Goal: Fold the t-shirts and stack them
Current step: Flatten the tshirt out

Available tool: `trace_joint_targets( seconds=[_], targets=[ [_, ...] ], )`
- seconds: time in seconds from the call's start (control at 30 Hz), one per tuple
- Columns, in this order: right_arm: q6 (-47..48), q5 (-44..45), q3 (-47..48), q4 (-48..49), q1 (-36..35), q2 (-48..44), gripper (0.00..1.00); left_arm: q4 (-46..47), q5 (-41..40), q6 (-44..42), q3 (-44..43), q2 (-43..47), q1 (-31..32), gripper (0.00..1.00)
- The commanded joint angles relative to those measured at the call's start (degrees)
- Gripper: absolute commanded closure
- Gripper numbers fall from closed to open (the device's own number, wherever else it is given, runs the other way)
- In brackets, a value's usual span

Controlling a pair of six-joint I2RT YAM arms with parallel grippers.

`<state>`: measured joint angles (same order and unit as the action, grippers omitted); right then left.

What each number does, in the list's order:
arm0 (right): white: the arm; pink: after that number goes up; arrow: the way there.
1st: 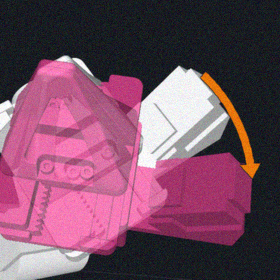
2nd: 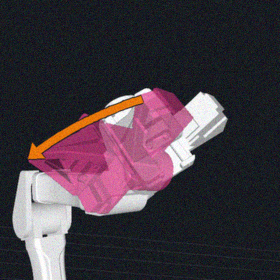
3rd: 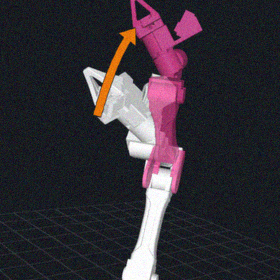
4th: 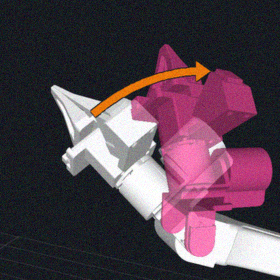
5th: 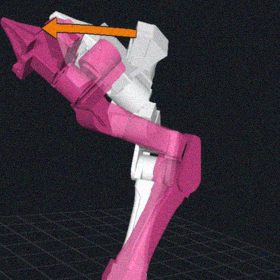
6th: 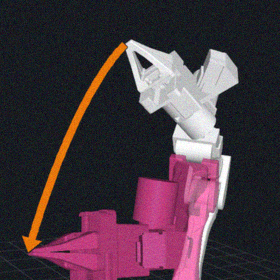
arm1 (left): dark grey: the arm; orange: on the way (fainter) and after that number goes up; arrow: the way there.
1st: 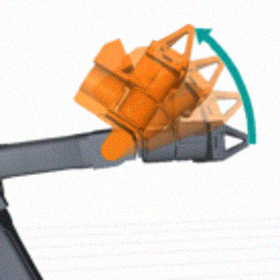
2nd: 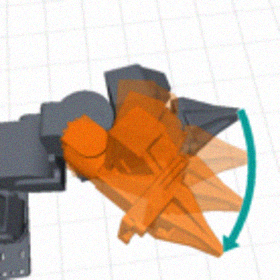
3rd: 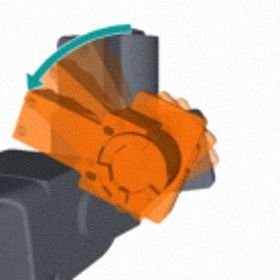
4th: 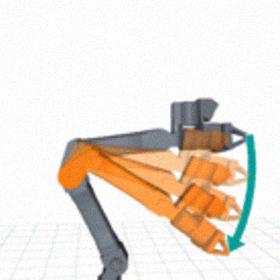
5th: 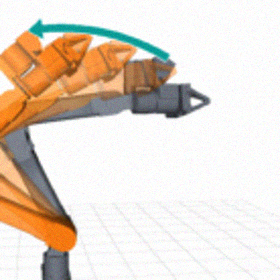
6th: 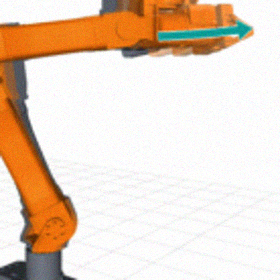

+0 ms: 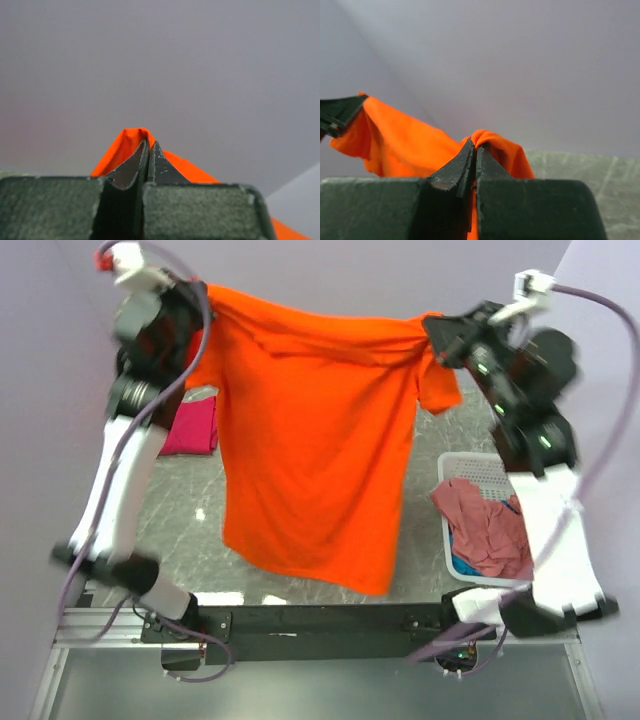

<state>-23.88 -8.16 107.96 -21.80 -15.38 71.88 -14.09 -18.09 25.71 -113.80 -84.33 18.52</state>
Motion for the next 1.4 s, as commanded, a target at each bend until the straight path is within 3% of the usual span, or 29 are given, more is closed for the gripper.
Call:
trace_joint_targets(
  seconds=[0.0,0.17,0.27,0.33,0.4,0.5,0.7,0.77,0.9,0.97,1.0,1.03,1.07,1.1,1.17,1.2,1.3,1.37],
  targets=[
    [1.8,6.5,4.6,5.8,1.3,5.9,1.00,-3.9,6.5,1.1,-8.9,-9.6,-6.0,0.99],
    [2.3,3.8,25.5,0.1,1.9,19.4,1.00,-6.2,10.2,0.9,-25.8,-19.9,-9.2,0.99],
    [1.9,3.3,31.3,-3.4,2.5,22.7,1.00,-3.9,14.4,2.0,-25.2,-18.4,-11.6,0.99],
    [2.0,3.1,27.9,-2.4,2.7,21.1,1.00,-3.4,13.4,1.4,-20.5,-14.7,-11.9,0.99],
    [1.7,3.1,16.9,1.0,2.7,15.3,1.00,-2.0,12.1,0.9,-15.0,-11.3,-12.2,0.99],
    [0.9,2.8,0.4,2.6,2.6,6.6,1.00,-0.2,11.0,1.4,0.8,-3.5,-12.3,0.99],
    [-5.9,0.2,-31.6,0.6,2.5,-7.1,1.00,-0.3,7.5,9.7,38.2,10.2,-12.2,0.99],
    [-10.5,-4.3,-44.9,3.1,2.0,-10.7,1.00,-0.3,9.2,14.7,45.5,13.7,-12.1,0.99],
    [-12.5,-10.9,-57.3,3.9,0.6,-10.9,1.00,-9.6,1.4,25.5,58.3,16.0,-11.4,0.99],
    [-12.0,-13.6,-61.1,2.5,-0.6,-9.1,0.95,-14.8,0.5,30.0,60.1,16.0,-10.7,0.99],
    [-12.0,-14.5,-62.2,1.7,-1.1,-8.5,0.86,-16.7,-0.3,31.0,61.7,16.3,-10.4,0.96],
    [-11.7,-15.8,-63.1,1.3,-1.2,-7.2,0.79,-19.2,-1.3,33.9,62.8,16.4,-10.2,0.78],
    [-10.8,-16.1,-63.9,0.5,-1.2,-6.6,0.65,-21.6,-1.9,34.4,64.0,16.7,-10.1,0.69],
    [-10.4,-15.1,-63.9,-1.6,-1.3,-6.1,0.59,-22.8,-2.6,34.8,65.8,17.2,-10.1,0.59],
    [-9.4,-13.0,-62.4,-3.4,-1.2,-5.6,0.44,-24.5,-3.1,35.8,66.1,18.9,-10.1,0.11],
    [-9.1,-11.6,-61.5,-5.0,-1.2,-5.4,0.36,-25.7,-3.6,35.5,64.7,19.4,-10.1,0.01],
    [-7.8,-11.4,-56.1,-7.5,-1.3,-5.6,0.19,-27.7,-5.8,34.5,59.6,21.0,-10.0,0.00],
    [-6.4,-11.0,-52.3,-7.6,-1.3,-5.9,0.16,-26.8,-5.4,33.3,57.6,20.8,-10.0,0.00]
  ],
)
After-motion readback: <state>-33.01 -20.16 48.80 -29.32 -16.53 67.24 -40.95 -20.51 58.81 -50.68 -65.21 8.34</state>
